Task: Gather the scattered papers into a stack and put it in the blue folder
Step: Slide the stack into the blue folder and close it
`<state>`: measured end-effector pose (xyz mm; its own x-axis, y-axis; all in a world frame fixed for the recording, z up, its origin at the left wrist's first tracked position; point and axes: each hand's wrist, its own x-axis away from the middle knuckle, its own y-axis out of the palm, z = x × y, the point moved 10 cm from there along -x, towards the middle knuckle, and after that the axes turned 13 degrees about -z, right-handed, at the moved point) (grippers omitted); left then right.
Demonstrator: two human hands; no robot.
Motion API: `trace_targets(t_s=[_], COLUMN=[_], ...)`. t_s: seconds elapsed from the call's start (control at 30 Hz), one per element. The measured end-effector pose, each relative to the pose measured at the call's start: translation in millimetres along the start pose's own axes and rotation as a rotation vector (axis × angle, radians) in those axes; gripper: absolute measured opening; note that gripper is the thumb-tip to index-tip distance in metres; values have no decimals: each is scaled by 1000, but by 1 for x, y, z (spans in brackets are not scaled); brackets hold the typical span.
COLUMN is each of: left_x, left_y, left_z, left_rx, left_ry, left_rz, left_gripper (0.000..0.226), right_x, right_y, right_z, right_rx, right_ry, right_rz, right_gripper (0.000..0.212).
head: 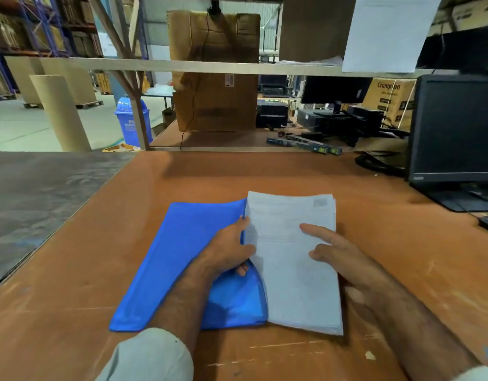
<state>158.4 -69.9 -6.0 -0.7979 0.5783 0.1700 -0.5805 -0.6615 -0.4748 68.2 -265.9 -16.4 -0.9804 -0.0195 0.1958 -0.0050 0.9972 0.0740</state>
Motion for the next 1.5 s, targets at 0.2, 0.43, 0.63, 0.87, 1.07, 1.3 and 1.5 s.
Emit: trace_targets(t_s=[0.2, 0.43, 0.63, 0.87, 1.07, 1.3, 1.5], left_x=[2, -11, -56, -71, -71, -67, -73], left_y=[2, -2, -15, -16, -12, -10, 0], left_z=[0, 2, 16, 21, 32, 50, 62], left_rx=[0, -11, -241, -395, -407, -346, -640], left_ry=[15, -75, -204, -212, -191, -83, -73], left_rz=[-48, -47, 7, 11, 24, 132, 114], left_gripper=[80, 51, 31, 45, 43, 54, 84], right_x=[-29, -53, -45, -38, -32, -44, -45], right_y=[-23, -31, -41, -71, -71, -67, -63], right_z=[-10, -5, -23, -37, -46, -24, -24], right_rx=[-73, -22, 16, 29, 47, 10, 26], right_ry=[28, -76, -181, -218, -248, -197, -213], right_rz=[53, 72, 115, 124, 59, 40, 42], right_gripper=[32, 53, 54, 55, 55, 56, 58])
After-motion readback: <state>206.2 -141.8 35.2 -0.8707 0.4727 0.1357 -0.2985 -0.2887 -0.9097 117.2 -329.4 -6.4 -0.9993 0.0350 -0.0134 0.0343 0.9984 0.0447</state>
